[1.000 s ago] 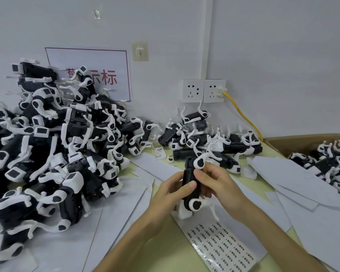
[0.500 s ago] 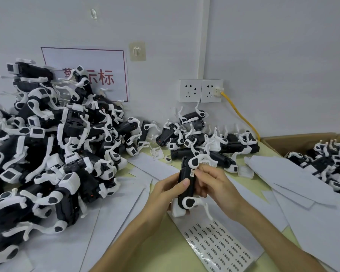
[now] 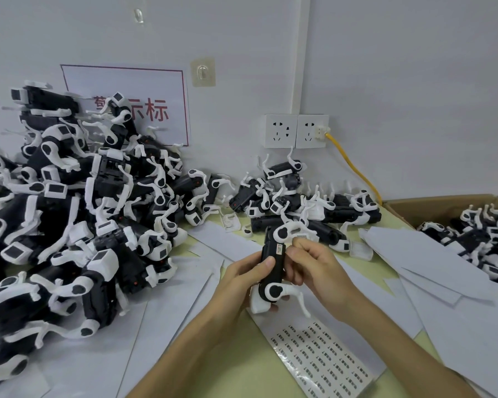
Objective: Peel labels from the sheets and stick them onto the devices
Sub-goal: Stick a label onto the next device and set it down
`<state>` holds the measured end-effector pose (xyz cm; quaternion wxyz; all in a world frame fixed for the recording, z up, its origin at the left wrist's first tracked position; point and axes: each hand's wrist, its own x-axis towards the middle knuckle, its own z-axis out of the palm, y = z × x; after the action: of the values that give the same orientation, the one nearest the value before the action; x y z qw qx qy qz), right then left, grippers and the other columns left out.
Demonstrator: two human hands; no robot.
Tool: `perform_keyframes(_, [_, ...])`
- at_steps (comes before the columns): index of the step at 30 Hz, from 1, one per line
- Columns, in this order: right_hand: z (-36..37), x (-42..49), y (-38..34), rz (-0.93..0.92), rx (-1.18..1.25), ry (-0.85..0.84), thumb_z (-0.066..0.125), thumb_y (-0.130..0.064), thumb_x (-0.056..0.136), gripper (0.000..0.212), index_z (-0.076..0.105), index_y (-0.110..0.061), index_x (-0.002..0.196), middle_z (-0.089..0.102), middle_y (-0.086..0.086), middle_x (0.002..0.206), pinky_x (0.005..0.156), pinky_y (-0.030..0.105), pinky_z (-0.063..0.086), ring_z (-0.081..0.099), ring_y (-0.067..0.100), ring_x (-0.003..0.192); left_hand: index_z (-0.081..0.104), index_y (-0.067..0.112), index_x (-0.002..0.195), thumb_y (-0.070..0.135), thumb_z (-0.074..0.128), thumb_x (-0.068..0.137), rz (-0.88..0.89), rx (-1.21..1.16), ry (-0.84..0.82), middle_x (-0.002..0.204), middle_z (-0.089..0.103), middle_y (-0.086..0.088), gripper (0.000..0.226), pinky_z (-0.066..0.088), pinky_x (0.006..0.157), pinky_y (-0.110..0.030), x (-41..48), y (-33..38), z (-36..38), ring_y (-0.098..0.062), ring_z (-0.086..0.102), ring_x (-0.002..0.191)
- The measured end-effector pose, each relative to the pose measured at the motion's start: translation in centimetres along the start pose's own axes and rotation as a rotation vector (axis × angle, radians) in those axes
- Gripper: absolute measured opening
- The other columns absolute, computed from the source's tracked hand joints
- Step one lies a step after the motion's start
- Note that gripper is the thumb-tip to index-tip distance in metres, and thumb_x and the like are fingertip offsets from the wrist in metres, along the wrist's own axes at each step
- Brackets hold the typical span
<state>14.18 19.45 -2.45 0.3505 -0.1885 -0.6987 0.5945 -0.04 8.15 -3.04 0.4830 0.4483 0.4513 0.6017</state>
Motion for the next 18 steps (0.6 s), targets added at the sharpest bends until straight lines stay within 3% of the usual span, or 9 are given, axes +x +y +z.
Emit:
perform_keyframes(5, [-0.3,0.2,0.4,-0.1,-0.102,0.232,0.063,-0.001,0.091,0.041,0.041,-0.002,0.057,0.047,0.007,0.052,0.054,0.024,0.037,0.04,0.016,0.051,0.069,0.004,0.118,0.047,0.071,0.094,-0.063,-0.037,0.082,0.11,0.076,-0.017,0.049,0.054,0.058,-0.03,0.4,-0.4,0.6,-0.03,0.071,0.08])
perform_keyframes(8, [-1.1,0.0,-0.2,-0.211,-0.054,0.325,0.066,-0.014,0.081,0.044,0.033,-0.001,0.054,0.031,0.01,0.05,0.051,0.026,0.029,0.029,0.018,0.05,0.062,0.001,0.121,0.05,0.072,0.086,-0.106,-0.075,0.195,0.11,0.077,-0.02,0.061,0.05,0.051,-0.028,0.5,-0.5,0.7,-0.03,0.069,0.072])
perform_keyframes(11, [-2.4,0.2,-1.1,-0.296,-0.062,0.351,0.07,-0.015,0.077,0.026,0.049,-0.005,0.065,0.044,0.015,0.062,0.054,0.023,0.037,0.042,0.02,0.058,0.063,-0.001,0.119,0.06,0.077,0.078,-0.167,-0.069,0.273,0.106,0.076,-0.023,0.075,0.047,0.051,-0.027,0.6,-0.5,-0.1,-0.029,0.069,0.071])
perform_keyframes(12, [-2.7,0.3,-1.4,-0.285,-0.079,0.292,0.071,-0.016,0.076,0.013,0.059,-0.01,0.078,0.058,0.01,0.076,0.062,0.021,0.044,0.054,0.019,0.07,0.067,0.0,0.115,0.062,0.074,0.079,-0.202,-0.067,0.255,0.106,0.075,-0.025,0.072,0.046,0.051,-0.026,0.6,-0.5,-0.4,-0.027,0.067,0.07])
perform_keyframes(13, [-3.2,0.4,-1.5,-0.248,-0.12,0.203,0.072,-0.017,0.075,0.021,0.066,-0.019,0.095,0.067,0.001,0.098,0.074,0.022,0.049,0.062,0.016,0.09,0.072,0.002,0.11,0.064,0.069,0.081,-0.241,-0.073,0.217,0.104,0.075,-0.024,0.068,0.044,0.049,-0.025,0.6,-0.4,-0.6,-0.026,0.065,0.068])
perform_keyframes(15, [-4.3,0.4,-1.5,-0.136,-0.227,-0.046,0.072,-0.021,0.077,0.048,0.065,-0.03,0.124,0.064,-0.011,0.13,0.093,0.026,0.048,0.058,0.011,0.123,0.077,0.004,0.11,0.066,0.057,0.087,-0.314,-0.103,0.129,0.099,0.076,-0.024,0.069,0.039,0.044,-0.024,0.6,0.0,-1.0,-0.026,0.059,0.062])
perform_keyframes(16, [-4.6,0.3,-1.5,-0.075,-0.247,-0.162,0.07,-0.022,0.08,0.049,0.065,-0.03,0.128,0.063,-0.011,0.133,0.096,0.026,0.048,0.056,0.01,0.127,0.076,0.003,0.115,0.067,0.052,0.089,-0.349,-0.117,0.097,0.099,0.075,-0.025,0.074,0.037,0.042,-0.023,0.6,0.0,-1.3,-0.027,0.058,0.059])
perform_keyframes(18, [-4.8,0.2,-1.3,0.013,-0.26,-0.287,0.069,-0.019,0.083,0.039,0.072,-0.024,0.121,0.068,-0.009,0.122,0.09,0.026,0.052,0.062,0.01,0.118,0.079,0.002,0.111,0.074,0.038,0.092,-0.398,-0.137,0.035,0.097,0.074,-0.029,0.084,0.037,0.04,-0.022,0.7,0.0,-1.8,-0.026,0.058,0.05])
